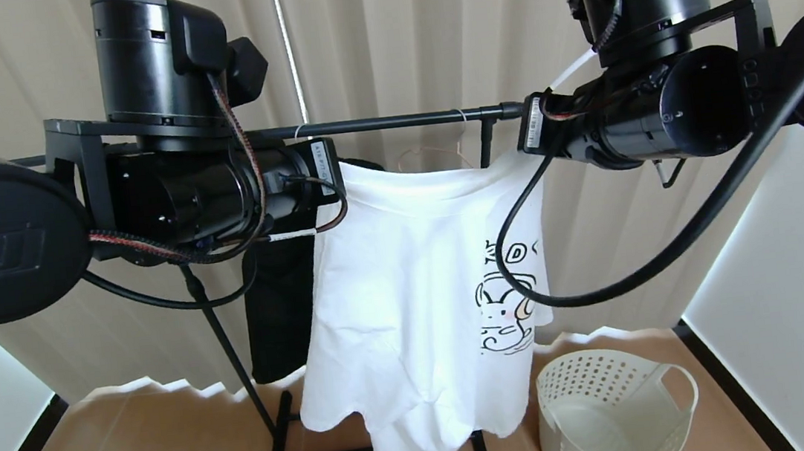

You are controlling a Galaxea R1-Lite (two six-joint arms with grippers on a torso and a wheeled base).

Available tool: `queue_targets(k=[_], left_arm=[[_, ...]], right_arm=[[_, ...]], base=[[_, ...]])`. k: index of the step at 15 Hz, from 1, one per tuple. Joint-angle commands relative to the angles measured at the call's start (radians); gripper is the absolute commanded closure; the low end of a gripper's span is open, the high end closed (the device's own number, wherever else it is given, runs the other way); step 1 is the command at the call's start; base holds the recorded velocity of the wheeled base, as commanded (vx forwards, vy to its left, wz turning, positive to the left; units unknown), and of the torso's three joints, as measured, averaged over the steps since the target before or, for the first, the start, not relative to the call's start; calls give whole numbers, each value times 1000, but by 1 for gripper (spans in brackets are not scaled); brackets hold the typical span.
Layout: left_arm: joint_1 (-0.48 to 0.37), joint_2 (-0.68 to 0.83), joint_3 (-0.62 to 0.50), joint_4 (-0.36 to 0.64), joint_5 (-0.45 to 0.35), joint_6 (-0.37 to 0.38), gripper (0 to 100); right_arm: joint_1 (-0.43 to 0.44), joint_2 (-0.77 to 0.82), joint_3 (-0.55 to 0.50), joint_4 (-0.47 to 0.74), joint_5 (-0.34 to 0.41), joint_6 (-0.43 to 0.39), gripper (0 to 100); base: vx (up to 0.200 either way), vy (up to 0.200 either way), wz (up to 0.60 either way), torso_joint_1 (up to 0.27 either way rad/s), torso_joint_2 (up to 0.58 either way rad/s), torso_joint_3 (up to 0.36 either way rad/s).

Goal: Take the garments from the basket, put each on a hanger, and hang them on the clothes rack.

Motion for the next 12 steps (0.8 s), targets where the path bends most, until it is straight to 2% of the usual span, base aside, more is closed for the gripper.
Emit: queue_targets(k=[1,4,7,12], left_arm=[[7,61,-44,-29,-8,0,100],[24,137,-129,-56,-19,20,100],[32,181,-234,-64,-130,23,100],[33,239,-389,-62,-217,22,100]], right_arm=[[16,-53,46,27,-13,-35,100],[79,-111,109,95,-15,-84,100],[197,-139,149,182,-18,-93,100],[335,-132,169,202,-10,-84,100]], base=[[0,0,0,0,0,0],[0,0,0,0,0,0],[0,0,0,0,0,0],[0,0,0,0,0,0]])
